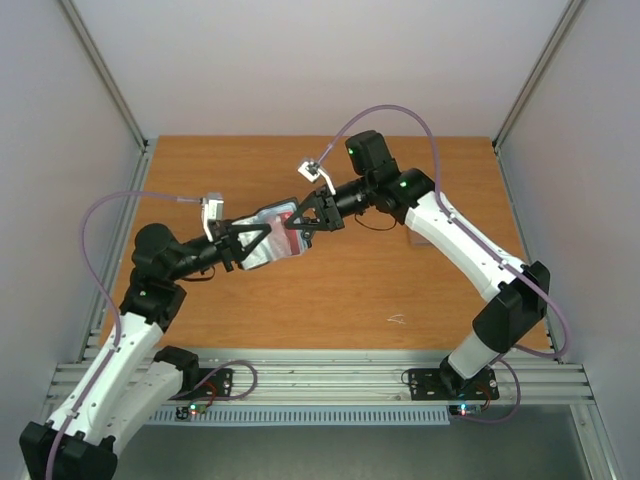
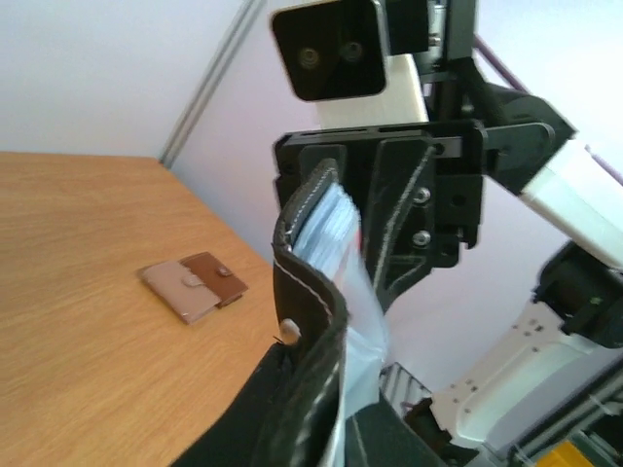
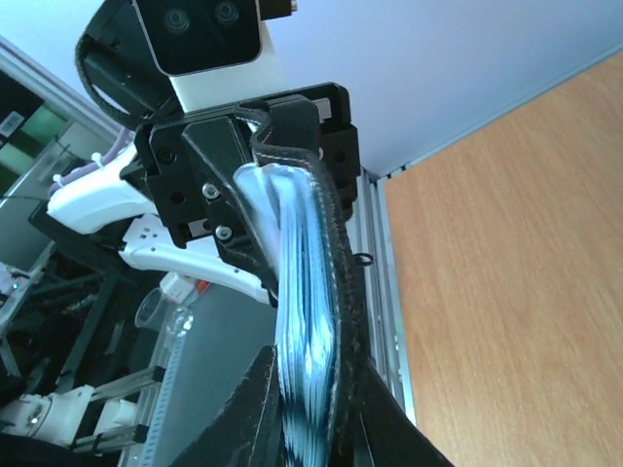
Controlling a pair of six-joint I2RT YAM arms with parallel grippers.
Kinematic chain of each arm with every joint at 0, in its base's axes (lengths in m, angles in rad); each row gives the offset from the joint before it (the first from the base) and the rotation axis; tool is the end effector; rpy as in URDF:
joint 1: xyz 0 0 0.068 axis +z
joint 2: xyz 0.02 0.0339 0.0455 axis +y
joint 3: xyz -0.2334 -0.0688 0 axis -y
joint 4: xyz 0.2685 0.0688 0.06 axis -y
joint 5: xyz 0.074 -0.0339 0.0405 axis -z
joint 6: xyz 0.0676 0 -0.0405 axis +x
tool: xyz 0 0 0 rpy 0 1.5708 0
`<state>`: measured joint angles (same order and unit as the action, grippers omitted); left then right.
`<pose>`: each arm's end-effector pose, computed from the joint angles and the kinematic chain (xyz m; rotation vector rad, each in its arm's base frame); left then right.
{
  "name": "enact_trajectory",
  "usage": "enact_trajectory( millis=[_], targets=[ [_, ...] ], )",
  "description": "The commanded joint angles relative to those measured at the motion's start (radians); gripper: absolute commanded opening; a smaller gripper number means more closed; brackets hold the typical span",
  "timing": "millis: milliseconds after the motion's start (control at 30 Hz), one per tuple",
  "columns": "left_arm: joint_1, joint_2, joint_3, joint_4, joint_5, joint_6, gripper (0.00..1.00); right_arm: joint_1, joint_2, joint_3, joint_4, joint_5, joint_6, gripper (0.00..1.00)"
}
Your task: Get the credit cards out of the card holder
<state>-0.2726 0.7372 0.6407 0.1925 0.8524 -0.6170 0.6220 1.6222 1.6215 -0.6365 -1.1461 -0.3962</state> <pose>0.2157 -0.1131 0.3156 0.4778 1.5933 -1.3146 0.2749 0.2729 0.3458 -1.5203 1.4087 1.3757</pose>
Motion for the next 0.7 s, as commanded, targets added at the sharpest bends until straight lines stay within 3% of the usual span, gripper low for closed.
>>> enact_trajectory(
  millis=[0,167,233,333,533,600,667],
  targets=[
    [0.02,-0.027,-0.01,-0.128,-0.322,0.038,0.16,-0.084,-0.089,-0.041,-0.028,0.022,0.031,0.01],
    [0.053,-0.027,-0.019,-0.382,-0.847,0.156,0.25,-0.126,-0.178,-0.046,-0.142,0.15,-0.036,0.01],
    [0.059,-0.036,-0.019,-0.424,-0.912,0.223,0.3,-0.125,-0.185,-0.017,-0.21,0.25,-0.057,0.01],
    [0.062,-0.057,-0.02,-0.412,-0.843,0.266,0.36,-0.125,-0.177,0.016,-0.279,0.511,-0.04,0.01],
    [0.063,-0.049,-0.005,-0.286,-0.579,0.262,0.34,-0.05,-0.019,0.181,-0.528,1.253,0.069,0.01],
    [0.062,-0.045,0.004,-0.245,-0.483,0.262,0.33,-0.026,0.056,0.272,-0.62,1.367,0.091,0.01],
    [0.063,-0.041,0.01,-0.208,-0.379,0.247,0.33,0.001,0.106,0.323,-0.658,1.366,0.094,0.01]
  ],
)
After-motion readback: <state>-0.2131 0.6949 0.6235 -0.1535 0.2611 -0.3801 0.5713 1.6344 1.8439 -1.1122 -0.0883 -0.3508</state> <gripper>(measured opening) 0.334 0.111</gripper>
